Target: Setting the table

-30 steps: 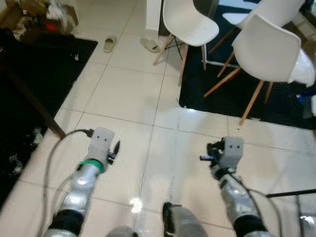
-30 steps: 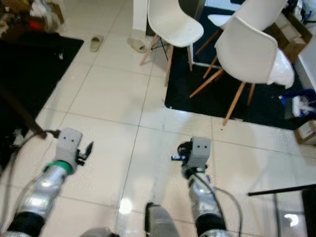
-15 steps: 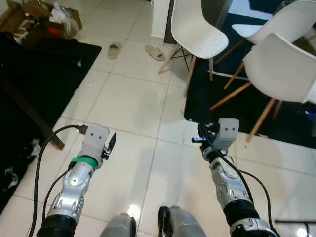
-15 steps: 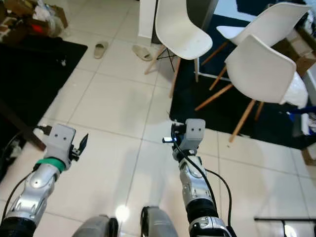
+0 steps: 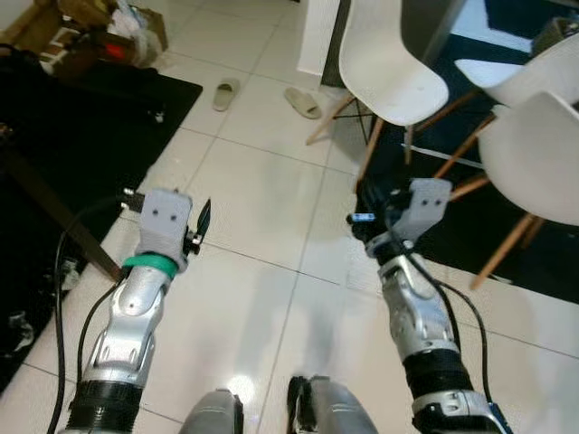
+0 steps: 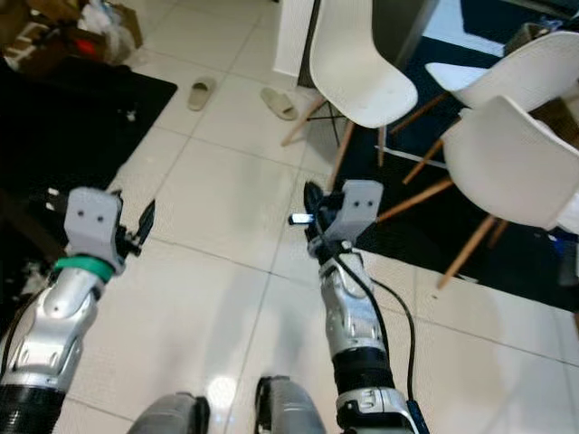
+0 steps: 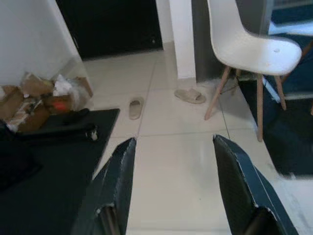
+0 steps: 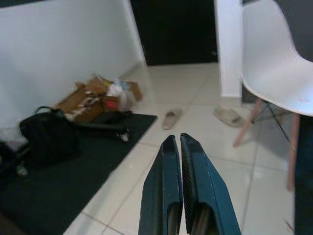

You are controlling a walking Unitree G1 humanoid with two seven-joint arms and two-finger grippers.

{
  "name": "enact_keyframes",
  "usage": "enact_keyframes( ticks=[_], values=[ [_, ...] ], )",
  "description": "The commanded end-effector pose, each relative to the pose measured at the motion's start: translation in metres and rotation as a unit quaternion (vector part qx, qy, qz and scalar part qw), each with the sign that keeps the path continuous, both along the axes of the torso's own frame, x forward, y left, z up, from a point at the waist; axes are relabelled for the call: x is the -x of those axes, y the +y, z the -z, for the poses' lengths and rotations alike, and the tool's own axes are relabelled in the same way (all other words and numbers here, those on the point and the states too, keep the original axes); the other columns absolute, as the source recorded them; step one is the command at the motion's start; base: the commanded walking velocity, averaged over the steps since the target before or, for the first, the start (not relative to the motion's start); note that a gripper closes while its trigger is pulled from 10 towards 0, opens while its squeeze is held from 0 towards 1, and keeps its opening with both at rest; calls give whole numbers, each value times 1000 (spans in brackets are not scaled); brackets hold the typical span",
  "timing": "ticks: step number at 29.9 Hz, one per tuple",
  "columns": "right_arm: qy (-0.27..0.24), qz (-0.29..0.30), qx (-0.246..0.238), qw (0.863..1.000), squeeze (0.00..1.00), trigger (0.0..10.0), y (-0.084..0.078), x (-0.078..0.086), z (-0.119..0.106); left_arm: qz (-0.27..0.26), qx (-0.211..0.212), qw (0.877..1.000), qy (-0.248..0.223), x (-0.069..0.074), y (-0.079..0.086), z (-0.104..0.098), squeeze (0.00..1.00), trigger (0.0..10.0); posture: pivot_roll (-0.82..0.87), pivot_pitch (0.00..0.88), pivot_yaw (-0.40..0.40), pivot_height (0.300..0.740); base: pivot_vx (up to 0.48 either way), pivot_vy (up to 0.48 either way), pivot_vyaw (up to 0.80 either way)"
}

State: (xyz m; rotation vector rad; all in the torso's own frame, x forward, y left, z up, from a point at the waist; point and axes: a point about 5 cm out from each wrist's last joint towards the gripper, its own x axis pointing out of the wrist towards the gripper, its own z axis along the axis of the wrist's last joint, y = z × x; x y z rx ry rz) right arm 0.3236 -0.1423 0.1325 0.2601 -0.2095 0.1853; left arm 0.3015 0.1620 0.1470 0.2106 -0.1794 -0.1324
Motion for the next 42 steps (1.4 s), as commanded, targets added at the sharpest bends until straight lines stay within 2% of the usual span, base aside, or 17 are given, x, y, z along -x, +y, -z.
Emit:
enact_keyframes(
  ticks=[1,2,4,8,17,25,31,42],
  values=[
    [2,12,-11,1000,0,10000,-7,1,-2,-1,11,1000,-2,-2,-1,-5,0,10000,79,65,-7,740,382,0,0],
    [2,14,-13,1000,0,10000,-7,1,-3,0,13,1000,-12,-5,-3,-12,0,10000,77,65,-2,740,386,0,0],
    [2,14,-13,1000,0,10000,-7,1,-3,0,13,1000,-12,-5,-3,-12,0,10000,77,65,-2,740,386,0,0],
    [11,28,-23,999,0,10000,-12,6,-1,3,15,1000,-25,-9,-6,-25,0,10000,72,66,5,740,380,0,0],
    [18,35,-27,999,0,10000,-16,7,-2,10,9,1000,-13,-5,-9,-21,0,10000,73,68,3,740,322,0,0],
    [20,37,-31,999,0,10000,-17,6,-4,19,7,1000,-7,-4,-15,-21,0,10000,72,67,4,740,0,0,0],
    [19,40,-56,997,0,10000,-19,7,-7,22,15,1000,-4,-4,-16,-22,0,10000,70,60,6,740,0,0,0],
    [18,41,-49,998,0,10000,-21,5,-10,24,17,1000,1,-4,-19,-21,0,10000,68,48,6,740,0,0,800]
  ],
)
